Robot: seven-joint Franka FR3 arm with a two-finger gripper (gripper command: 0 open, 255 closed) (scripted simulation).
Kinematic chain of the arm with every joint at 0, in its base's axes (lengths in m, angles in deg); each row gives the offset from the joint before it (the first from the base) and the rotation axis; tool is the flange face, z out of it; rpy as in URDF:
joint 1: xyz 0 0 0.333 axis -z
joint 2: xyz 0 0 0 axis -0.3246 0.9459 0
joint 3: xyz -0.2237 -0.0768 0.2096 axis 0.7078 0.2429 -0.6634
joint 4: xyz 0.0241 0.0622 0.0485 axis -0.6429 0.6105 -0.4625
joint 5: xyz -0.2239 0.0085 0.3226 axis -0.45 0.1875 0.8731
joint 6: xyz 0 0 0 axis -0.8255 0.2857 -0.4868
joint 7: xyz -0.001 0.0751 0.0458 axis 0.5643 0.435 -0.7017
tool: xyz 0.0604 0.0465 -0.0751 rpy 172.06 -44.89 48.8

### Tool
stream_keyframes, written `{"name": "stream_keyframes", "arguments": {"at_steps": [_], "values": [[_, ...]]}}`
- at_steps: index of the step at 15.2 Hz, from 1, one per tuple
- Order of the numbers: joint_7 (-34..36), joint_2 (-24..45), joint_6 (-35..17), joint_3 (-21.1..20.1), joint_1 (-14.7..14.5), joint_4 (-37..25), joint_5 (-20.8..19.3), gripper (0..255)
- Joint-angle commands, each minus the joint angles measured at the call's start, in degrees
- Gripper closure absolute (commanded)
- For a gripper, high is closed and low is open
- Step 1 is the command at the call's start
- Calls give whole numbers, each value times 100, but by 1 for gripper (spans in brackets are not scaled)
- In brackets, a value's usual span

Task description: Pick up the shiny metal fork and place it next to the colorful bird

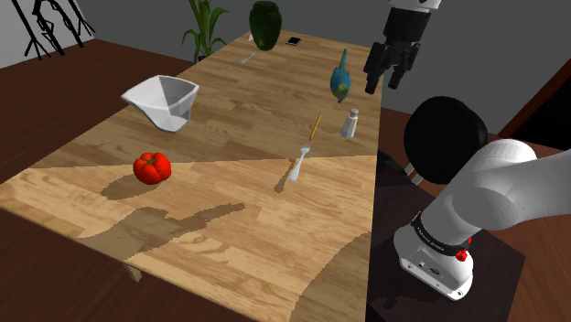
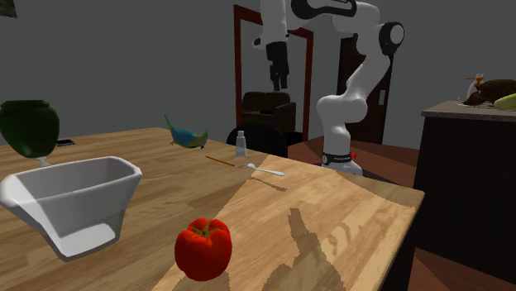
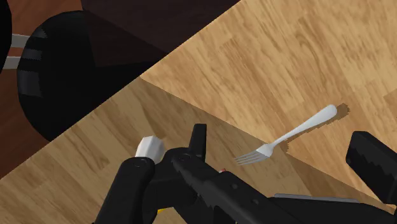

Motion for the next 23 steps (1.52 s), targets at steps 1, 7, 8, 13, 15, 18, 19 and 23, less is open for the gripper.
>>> {"name": "stream_keyframes", "arguments": {"at_steps": [1,7,8,13,15,18,19,23], "values": [[0,0,0,0,0,0,0,0],[1582,382,-1089,-730,208,657,547,0],[1840,490,-1283,-850,237,733,632,0],[3105,1207,-2299,-1442,404,964,999,0],[3608,1572,-2718,-1667,482,989,1102,0],[4371,2191,-3347,-1982,615,958,1188,0],[4631,2414,-3555,-2079,664,931,1193,0],[5408,3148,-4233,-2335,799,844,1131,0]]}}
